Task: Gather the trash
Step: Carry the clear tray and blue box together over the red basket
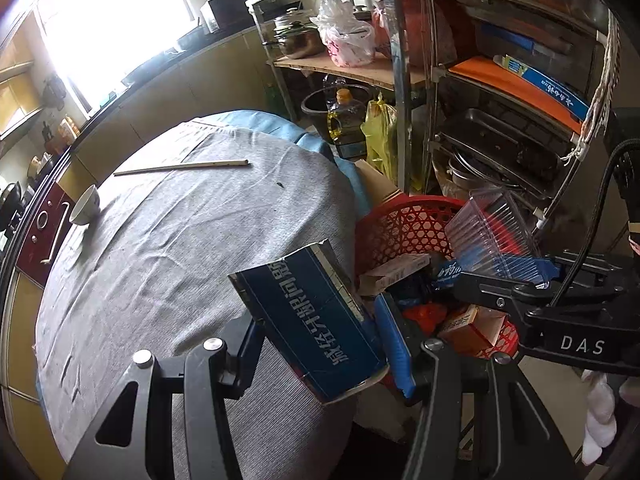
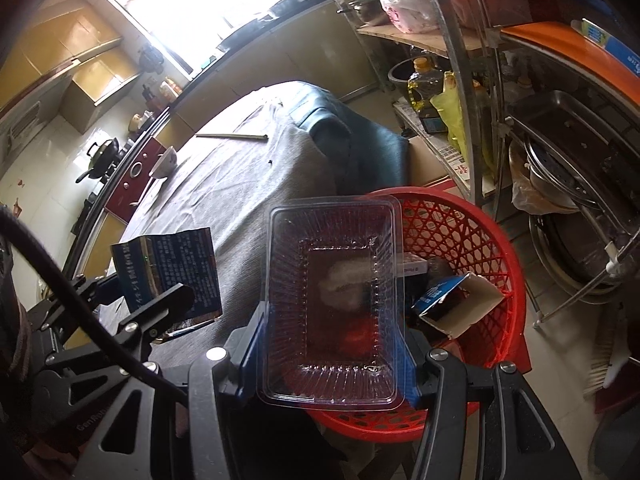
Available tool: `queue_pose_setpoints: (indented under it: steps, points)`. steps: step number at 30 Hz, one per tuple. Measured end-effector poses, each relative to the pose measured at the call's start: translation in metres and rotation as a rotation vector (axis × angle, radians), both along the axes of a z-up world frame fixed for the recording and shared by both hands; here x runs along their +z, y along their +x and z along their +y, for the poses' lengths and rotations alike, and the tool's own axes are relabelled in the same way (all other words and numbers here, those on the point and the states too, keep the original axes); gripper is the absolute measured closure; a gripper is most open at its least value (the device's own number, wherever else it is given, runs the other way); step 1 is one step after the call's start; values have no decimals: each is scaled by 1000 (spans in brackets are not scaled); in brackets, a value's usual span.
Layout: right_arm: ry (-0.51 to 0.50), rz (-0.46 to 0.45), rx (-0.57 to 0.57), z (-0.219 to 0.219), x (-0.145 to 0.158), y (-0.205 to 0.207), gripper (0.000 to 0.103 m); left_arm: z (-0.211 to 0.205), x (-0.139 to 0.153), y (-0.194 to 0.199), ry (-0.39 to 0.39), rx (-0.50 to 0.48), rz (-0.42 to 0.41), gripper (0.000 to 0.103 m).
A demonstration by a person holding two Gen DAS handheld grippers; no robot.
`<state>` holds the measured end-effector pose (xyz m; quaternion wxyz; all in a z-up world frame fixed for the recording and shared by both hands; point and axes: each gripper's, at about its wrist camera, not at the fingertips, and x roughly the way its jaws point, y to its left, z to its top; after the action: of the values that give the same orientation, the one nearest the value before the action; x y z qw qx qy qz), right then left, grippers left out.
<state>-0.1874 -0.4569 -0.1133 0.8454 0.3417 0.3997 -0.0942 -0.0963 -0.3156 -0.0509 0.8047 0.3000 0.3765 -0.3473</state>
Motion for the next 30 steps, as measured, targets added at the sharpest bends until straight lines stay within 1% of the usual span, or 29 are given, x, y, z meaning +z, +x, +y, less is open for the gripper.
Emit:
queue_pose_setpoints:
  steps: [9,30]
  points:
    - [8,3,-34,-12,-4,-5,45,-16,-7,-1,14,-32,20,46]
    - [43,14,-83,-36,-14,-16,45,-48,-26,-2,62,-69,32,46]
